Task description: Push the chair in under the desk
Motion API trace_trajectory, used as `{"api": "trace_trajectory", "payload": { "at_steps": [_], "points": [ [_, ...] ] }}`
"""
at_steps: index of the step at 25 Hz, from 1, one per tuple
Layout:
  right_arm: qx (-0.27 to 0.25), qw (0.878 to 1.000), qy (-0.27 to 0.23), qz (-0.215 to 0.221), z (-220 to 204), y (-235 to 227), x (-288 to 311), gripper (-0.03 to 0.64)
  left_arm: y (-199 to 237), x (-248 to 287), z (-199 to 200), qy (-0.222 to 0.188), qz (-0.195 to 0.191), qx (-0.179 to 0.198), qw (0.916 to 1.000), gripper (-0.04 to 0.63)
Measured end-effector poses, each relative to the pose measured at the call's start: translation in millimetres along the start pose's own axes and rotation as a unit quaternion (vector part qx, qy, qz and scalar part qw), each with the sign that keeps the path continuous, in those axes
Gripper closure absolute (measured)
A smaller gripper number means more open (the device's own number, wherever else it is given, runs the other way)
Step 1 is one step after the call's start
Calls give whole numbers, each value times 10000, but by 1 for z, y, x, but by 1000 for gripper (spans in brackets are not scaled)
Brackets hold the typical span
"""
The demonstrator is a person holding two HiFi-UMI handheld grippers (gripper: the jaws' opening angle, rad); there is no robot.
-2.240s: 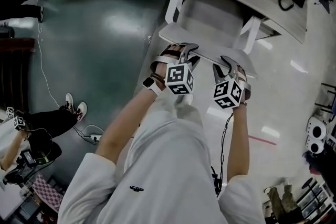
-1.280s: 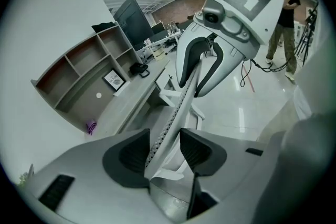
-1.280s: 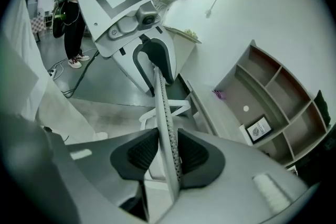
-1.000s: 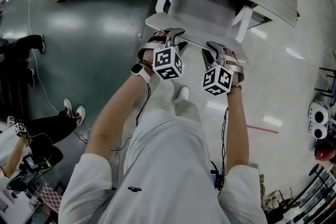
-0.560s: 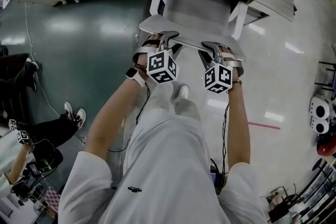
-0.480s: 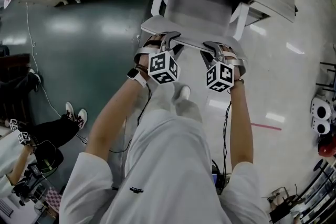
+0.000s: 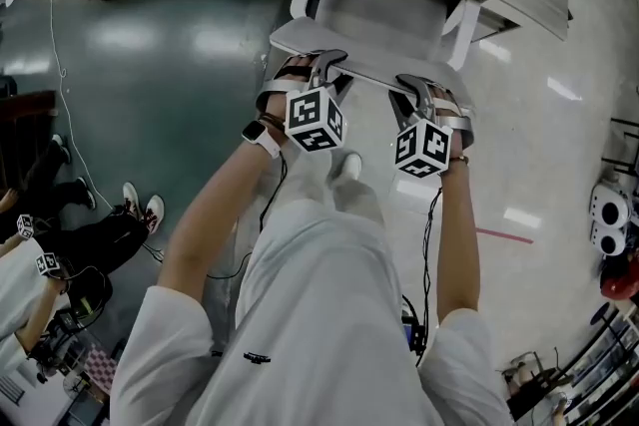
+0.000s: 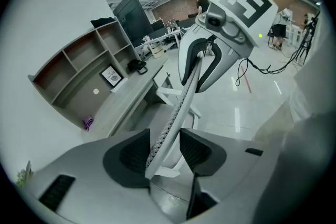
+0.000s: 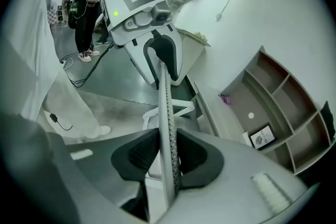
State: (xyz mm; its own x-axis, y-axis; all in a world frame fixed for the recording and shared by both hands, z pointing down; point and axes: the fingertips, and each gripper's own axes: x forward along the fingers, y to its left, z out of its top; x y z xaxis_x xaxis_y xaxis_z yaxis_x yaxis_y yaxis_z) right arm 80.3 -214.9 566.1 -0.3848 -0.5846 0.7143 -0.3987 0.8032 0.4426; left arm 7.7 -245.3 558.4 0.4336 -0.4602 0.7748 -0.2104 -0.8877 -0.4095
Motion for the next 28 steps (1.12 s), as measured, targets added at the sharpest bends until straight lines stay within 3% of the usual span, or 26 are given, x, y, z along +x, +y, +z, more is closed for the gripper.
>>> {"api": "trace_trajectory", "payload": {
  "at_steps": [8, 16, 23, 28],
  "points": [
    [-319, 9987, -30, 394, 3, 0, 4, 509, 5, 0, -3, 63, -39, -88, 9999, 416],
    [-293, 9987, -39, 404, 8, -10, 12, 509, 19, 7, -5, 53, 51, -239, 9997, 405],
    [41, 9985, -29, 546, 22, -11, 26, 511, 37, 14, -19, 237, -296, -231, 9990, 397],
    [-265, 9962, -212, 798, 21, 0, 23, 509, 26, 9, -23, 430, -431, -173, 9980, 400]
  ]
}}
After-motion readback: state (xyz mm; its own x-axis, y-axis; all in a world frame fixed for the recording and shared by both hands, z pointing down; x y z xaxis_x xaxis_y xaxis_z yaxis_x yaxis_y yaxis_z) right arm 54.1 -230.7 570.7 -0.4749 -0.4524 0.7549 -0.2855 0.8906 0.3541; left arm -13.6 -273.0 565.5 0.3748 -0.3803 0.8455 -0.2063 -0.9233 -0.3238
